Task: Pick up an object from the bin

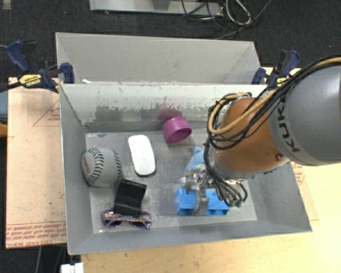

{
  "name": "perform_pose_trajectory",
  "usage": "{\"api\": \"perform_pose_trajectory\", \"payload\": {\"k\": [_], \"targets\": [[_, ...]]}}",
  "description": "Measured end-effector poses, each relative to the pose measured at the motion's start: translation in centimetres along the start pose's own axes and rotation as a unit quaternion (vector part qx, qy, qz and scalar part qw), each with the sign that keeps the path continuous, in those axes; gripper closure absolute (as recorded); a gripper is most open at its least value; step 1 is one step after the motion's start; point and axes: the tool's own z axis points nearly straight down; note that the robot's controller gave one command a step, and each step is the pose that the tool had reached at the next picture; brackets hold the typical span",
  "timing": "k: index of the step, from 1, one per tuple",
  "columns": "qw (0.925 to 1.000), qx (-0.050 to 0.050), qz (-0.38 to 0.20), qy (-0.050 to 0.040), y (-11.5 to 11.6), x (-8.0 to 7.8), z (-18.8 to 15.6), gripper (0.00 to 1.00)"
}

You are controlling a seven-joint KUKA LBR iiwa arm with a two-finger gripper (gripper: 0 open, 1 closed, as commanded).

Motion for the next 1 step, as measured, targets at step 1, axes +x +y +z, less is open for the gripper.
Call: {"api": "perform_pose_trajectory", "payload": {"k": [1], "targets": [[1.0000,0.000,0.000,-0.0002,0.01,-0.07,-2.80,1.00]]}}
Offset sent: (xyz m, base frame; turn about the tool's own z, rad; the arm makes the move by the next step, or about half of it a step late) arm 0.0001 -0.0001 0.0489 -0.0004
